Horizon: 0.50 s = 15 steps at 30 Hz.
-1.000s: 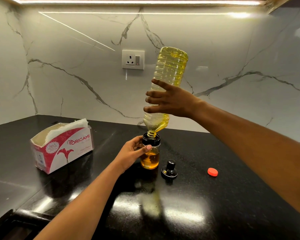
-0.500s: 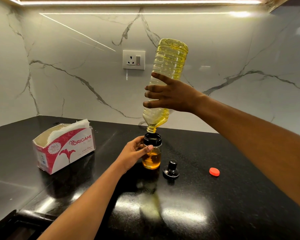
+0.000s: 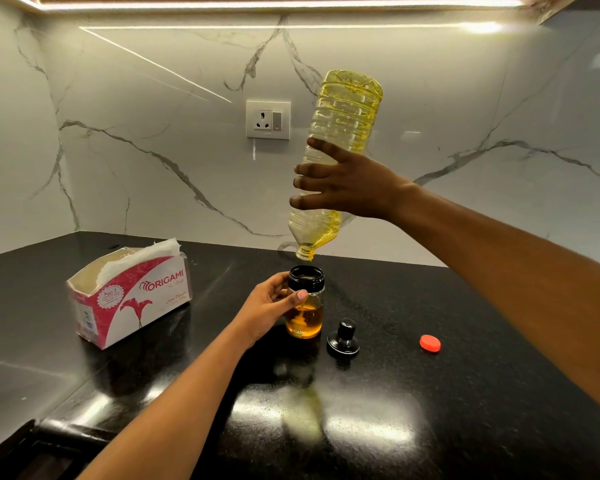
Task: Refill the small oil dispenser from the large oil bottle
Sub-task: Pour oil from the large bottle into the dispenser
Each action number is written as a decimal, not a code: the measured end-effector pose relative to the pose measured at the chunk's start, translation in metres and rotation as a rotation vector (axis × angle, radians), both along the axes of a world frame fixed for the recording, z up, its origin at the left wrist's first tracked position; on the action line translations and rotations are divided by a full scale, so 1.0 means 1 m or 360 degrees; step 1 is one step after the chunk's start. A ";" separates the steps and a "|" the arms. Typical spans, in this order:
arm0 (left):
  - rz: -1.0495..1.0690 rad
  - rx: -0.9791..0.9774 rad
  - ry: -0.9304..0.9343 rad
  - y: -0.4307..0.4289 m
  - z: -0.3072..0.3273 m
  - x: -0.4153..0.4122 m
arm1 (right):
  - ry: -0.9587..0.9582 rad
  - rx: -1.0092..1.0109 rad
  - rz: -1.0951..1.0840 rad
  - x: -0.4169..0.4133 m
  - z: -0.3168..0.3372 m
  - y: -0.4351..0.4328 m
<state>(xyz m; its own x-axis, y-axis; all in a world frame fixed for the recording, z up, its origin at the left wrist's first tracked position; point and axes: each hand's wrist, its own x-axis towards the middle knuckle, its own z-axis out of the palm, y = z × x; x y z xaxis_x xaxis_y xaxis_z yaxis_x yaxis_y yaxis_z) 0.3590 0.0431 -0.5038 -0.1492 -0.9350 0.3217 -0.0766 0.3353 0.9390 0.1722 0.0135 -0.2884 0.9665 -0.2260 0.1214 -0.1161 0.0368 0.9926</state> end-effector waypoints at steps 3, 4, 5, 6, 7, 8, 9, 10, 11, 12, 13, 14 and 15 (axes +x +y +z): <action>-0.0005 -0.0004 -0.0013 -0.001 -0.001 0.000 | -0.0025 0.0002 0.0024 -0.001 0.001 0.001; -0.0005 -0.0005 -0.0018 -0.001 -0.001 -0.001 | -0.0034 0.0001 0.0034 -0.002 0.002 0.001; -0.0003 -0.0006 -0.0019 -0.001 -0.001 -0.001 | -0.0040 -0.0002 0.0041 -0.002 0.003 0.002; -0.0001 -0.0009 -0.0019 -0.001 -0.001 -0.001 | -0.0042 -0.0005 0.0048 -0.002 0.005 0.002; 0.0004 -0.0012 -0.0019 -0.001 -0.001 0.000 | -0.0043 -0.0007 0.0053 -0.002 0.006 0.002; 0.0008 -0.0016 -0.0021 -0.001 -0.001 0.000 | -0.0044 -0.0006 0.0057 -0.003 0.006 0.002; 0.0011 -0.0019 -0.0023 -0.001 -0.001 0.000 | -0.0044 -0.0006 0.0059 -0.003 0.007 0.002; 0.0012 -0.0021 -0.0025 -0.001 -0.001 0.001 | -0.0042 -0.0008 0.0062 -0.003 0.007 0.002; 0.0012 -0.0020 -0.0028 -0.001 -0.002 0.001 | -0.0038 -0.0012 0.0065 -0.003 0.008 0.002; 0.0011 -0.0017 -0.0030 -0.001 -0.002 0.001 | -0.0032 -0.0021 0.0070 -0.003 0.008 0.002; 0.0007 -0.0013 -0.0032 -0.001 -0.002 0.001 | -0.0027 -0.0030 0.0075 -0.003 0.008 0.001; 0.0002 -0.0009 -0.0031 -0.001 -0.002 0.001 | -0.0025 -0.0035 0.0078 -0.003 0.008 0.001; 0.0000 -0.0003 -0.0028 -0.001 -0.002 0.001 | -0.0027 -0.0035 0.0074 -0.003 0.008 0.001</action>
<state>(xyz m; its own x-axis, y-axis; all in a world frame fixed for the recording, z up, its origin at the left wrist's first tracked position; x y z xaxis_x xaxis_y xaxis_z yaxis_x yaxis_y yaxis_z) 0.3597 0.0416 -0.5056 -0.1550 -0.9345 0.3205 -0.0930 0.3368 0.9370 0.1693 0.0148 -0.2803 0.9737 -0.1778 0.1425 -0.1352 0.0525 0.9894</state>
